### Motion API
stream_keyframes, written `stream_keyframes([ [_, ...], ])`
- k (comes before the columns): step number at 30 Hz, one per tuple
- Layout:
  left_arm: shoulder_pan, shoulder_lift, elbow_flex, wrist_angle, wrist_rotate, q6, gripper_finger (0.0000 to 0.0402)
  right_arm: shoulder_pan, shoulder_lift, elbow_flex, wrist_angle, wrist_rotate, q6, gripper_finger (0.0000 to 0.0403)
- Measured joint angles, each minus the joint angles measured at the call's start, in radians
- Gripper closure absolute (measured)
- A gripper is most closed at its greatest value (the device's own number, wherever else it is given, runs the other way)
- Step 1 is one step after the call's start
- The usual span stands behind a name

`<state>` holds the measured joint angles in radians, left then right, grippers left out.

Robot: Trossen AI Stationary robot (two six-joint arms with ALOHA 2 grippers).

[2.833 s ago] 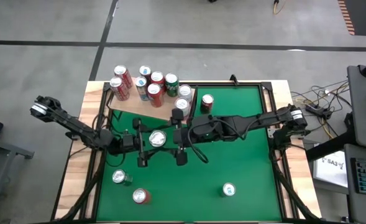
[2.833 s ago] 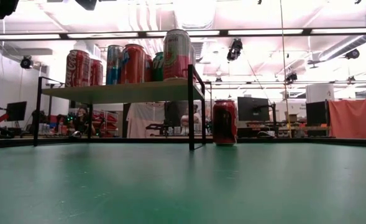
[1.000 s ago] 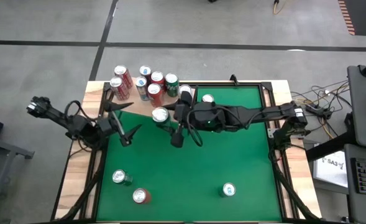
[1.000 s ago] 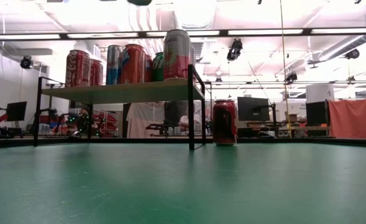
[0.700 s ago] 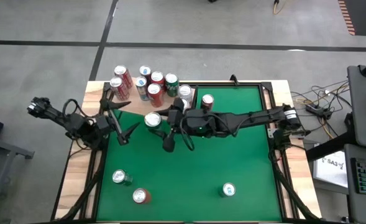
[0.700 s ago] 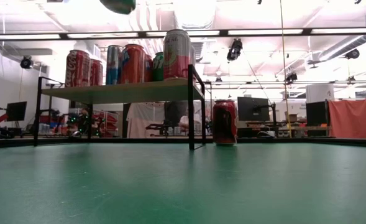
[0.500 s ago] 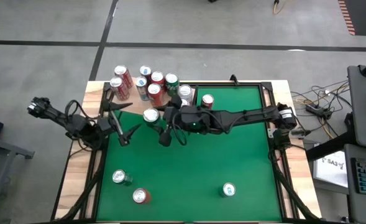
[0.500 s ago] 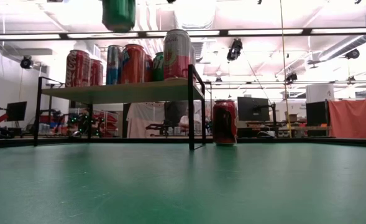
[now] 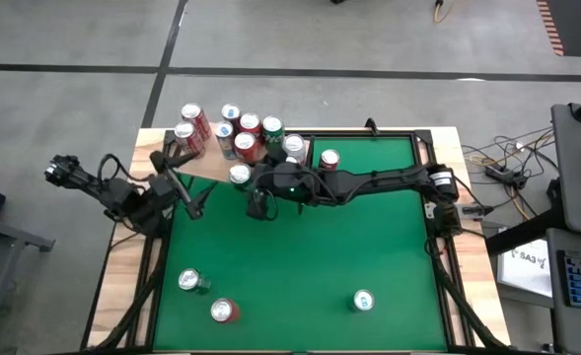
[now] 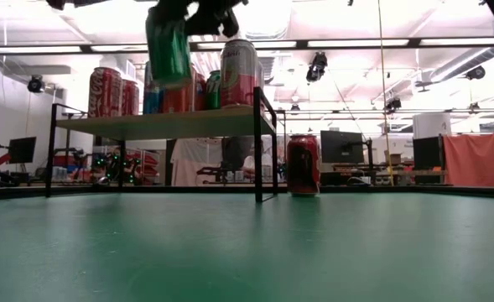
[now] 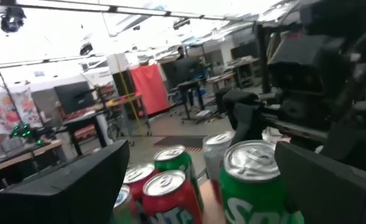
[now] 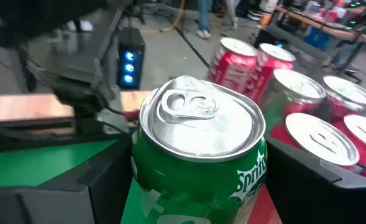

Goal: Place canned beverage on shelf
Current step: Put the green soda can on the shelf aligned with the other green soda can

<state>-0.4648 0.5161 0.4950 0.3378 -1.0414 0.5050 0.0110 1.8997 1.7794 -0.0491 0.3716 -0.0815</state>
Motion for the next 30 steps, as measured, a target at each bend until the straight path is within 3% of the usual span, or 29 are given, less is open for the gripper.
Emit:
stream_keyframes([
  [14, 0.000, 0.020, 0.000, -0.234, -0.015, -0.088, 0.0015, -0.020, 0.017, 0.000, -0.040, 0.006, -0.015, 0.0110],
  [20, 0.000, 0.052, 0.000, -0.405, -0.015, -0.163, 0.0015, -0.026, 0.017, 0.000, -0.054, 0.021, -0.028, 0.0110],
  [30, 0.001, 0.072, 0.000, -0.394, -0.015, -0.174, 0.0015, -0.025, 0.017, 0.000, -0.071, 0.022, -0.036, 0.0110],
])
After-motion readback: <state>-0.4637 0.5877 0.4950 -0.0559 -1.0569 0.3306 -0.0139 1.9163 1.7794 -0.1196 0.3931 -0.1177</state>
